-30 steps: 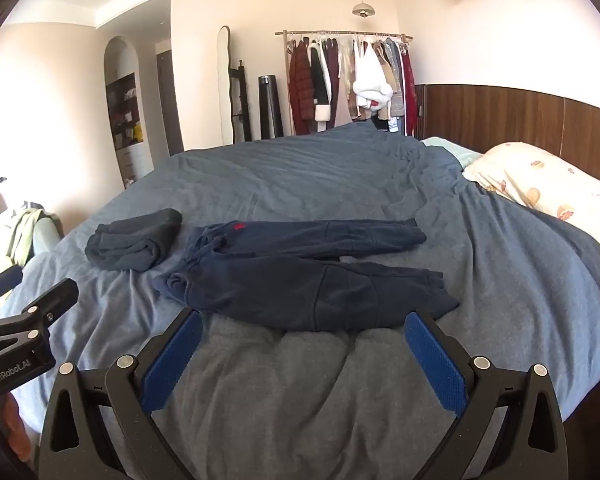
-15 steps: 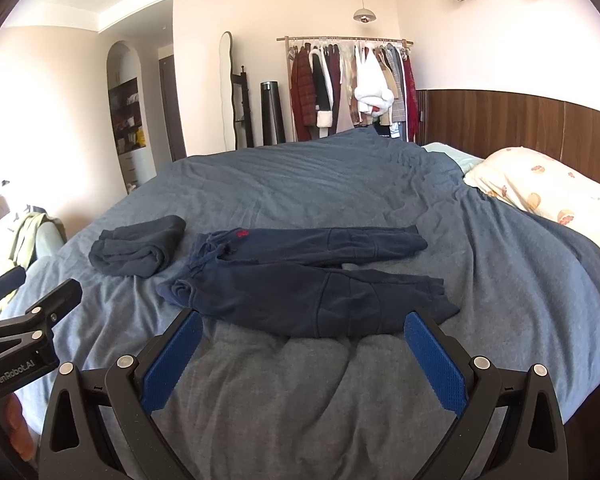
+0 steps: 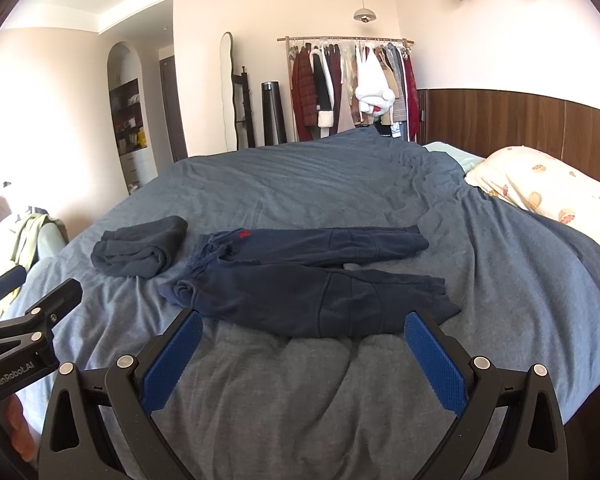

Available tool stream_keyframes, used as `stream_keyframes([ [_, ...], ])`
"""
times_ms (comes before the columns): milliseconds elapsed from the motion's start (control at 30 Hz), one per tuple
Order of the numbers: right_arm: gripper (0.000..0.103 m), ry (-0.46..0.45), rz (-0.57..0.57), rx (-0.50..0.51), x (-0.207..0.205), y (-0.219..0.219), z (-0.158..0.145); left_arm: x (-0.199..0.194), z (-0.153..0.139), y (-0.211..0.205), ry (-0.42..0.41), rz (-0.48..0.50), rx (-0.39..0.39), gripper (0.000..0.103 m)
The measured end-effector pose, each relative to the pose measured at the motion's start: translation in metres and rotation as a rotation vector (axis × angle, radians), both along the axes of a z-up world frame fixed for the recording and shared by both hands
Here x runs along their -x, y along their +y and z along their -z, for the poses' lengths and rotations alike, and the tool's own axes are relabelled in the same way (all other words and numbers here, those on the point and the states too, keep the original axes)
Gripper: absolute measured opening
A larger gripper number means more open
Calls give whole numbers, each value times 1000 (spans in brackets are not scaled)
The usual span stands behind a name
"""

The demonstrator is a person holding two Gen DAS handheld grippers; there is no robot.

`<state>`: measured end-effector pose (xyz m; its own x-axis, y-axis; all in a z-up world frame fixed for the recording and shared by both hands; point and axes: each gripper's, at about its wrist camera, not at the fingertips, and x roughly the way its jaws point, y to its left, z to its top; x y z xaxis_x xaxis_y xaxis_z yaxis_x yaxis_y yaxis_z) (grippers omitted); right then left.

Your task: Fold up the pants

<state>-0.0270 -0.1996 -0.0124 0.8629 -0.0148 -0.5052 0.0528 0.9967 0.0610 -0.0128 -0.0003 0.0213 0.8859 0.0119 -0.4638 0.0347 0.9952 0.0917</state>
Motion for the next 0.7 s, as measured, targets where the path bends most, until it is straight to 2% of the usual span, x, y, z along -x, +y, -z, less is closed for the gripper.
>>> stream_keyframes([
  [700,102,2,-1,1,1,0,1,2,-1,2,-4,6,2,103],
])
